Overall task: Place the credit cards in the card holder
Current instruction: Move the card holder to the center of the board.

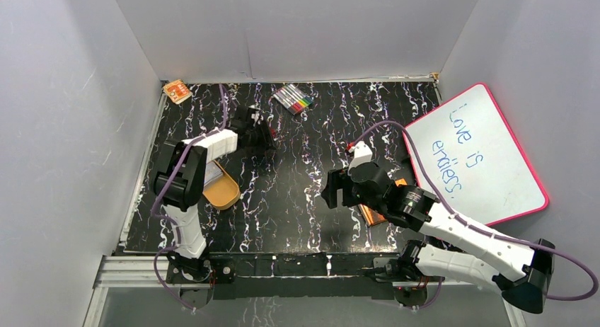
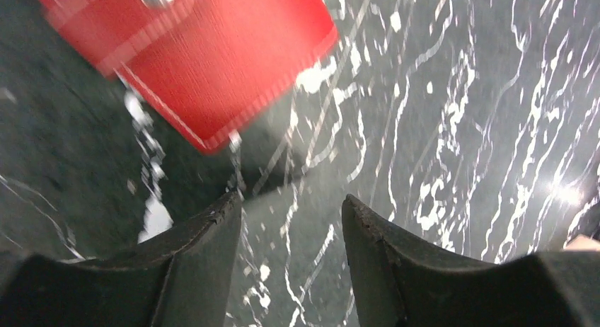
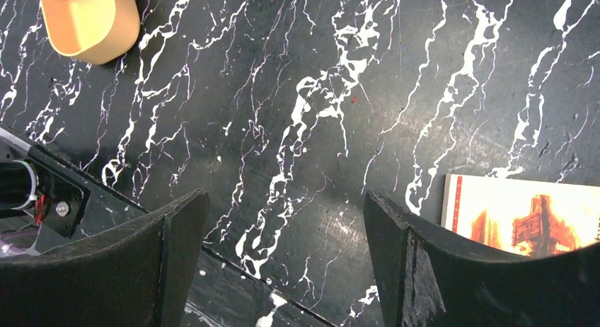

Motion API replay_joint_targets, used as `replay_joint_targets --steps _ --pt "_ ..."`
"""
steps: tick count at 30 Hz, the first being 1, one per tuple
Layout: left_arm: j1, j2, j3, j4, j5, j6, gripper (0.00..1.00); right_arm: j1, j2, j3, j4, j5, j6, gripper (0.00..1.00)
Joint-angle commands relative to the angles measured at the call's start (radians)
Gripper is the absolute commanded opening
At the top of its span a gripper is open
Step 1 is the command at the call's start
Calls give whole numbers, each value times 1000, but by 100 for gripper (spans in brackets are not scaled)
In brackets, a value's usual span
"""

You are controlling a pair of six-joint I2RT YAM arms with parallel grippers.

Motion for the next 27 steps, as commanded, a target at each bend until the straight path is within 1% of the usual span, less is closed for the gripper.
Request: replay_joint_targets --steps 1,3,5,9,14,18,21,27 --pt "-34 -142 -96 -31 -31 -53 53 0 -46 -8 -21 -6 39 88" --pt "-33 -204 -116 -38 -92 -73 58 0 -59 -6 -34 -2 44 88" --pt "-23 -241 -99 -59 -146 -75 64 -1 -71 -2 -48 5 47 88" --pt "34 -231 9 -86 -177 -83 71 -1 -90 -3 -63 9 51 88" --pt "133 -118 155 -84 -91 -92 75 0 -99 0 -78 2 50 88" --pt "194 -4 252 -64 -26 -95 86 1 -98 8 -86 9 34 89" --pt "217 73 322 -66 11 -80 92 1 -93 20 -87 12 21 89" --pt "221 188 418 -54 71 -55 93 0 -95 24 -89 13 21 89"
